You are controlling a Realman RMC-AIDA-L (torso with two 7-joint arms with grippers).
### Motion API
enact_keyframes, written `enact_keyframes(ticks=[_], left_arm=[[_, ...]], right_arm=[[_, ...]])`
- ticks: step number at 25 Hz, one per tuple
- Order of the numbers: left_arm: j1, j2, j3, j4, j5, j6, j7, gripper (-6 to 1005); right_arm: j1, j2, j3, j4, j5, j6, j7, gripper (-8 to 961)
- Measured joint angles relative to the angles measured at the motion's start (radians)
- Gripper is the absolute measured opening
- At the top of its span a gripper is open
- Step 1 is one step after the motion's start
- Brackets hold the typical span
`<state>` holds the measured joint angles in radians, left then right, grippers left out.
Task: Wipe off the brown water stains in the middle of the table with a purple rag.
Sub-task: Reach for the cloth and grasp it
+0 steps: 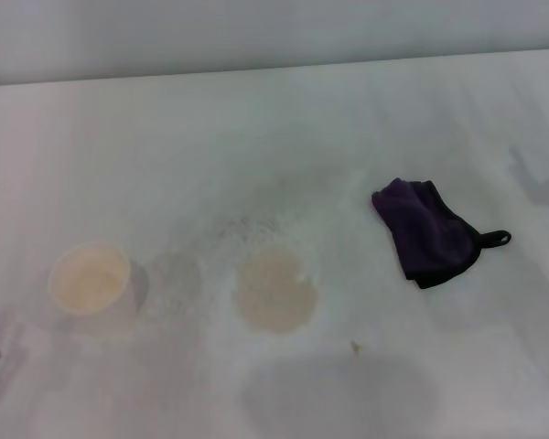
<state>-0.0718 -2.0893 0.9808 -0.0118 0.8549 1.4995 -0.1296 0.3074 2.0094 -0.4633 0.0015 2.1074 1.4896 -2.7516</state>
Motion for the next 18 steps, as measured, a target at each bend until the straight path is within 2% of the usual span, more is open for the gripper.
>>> enact_keyframes(ticks=[1, 2, 6, 11, 14, 18], left_arm=[[0.0, 0.0, 0.0, 0.0, 0.0, 0.0, 0.0, 892], [0.002, 0.001, -0.002, -0.001, -0.078, 0.022, -0.001, 893], [-0.005, 0.002, -0.004, -0.002, -0.167, 0.053, -0.006, 893], [-0.019, 0.004, -0.007, -0.001, -0.247, 0.083, -0.009, 893], [-0.032, 0.005, -0.007, 0.0, -0.259, 0.092, -0.01, 893], [-0.05, 0.006, -0.007, 0.005, -0.26, 0.1, -0.01, 894]], right_arm=[[0.001, -0.001, -0.001, -0.001, 0.0, -0.001, 0.024, 813], [0.001, -0.002, -0.001, -0.006, -0.001, -0.006, 0.06, 813], [0.0, -0.005, -0.037, -0.07, -0.002, -0.053, 0.244, 812], [-0.004, -0.011, -0.247, -0.301, -0.012, -0.221, 0.628, 812], [-0.01, -0.031, -0.356, -0.464, -0.101, -0.312, 0.894, 812], [0.011, -0.064, -0.378, -0.644, -0.328, -0.322, 1.202, 812]])
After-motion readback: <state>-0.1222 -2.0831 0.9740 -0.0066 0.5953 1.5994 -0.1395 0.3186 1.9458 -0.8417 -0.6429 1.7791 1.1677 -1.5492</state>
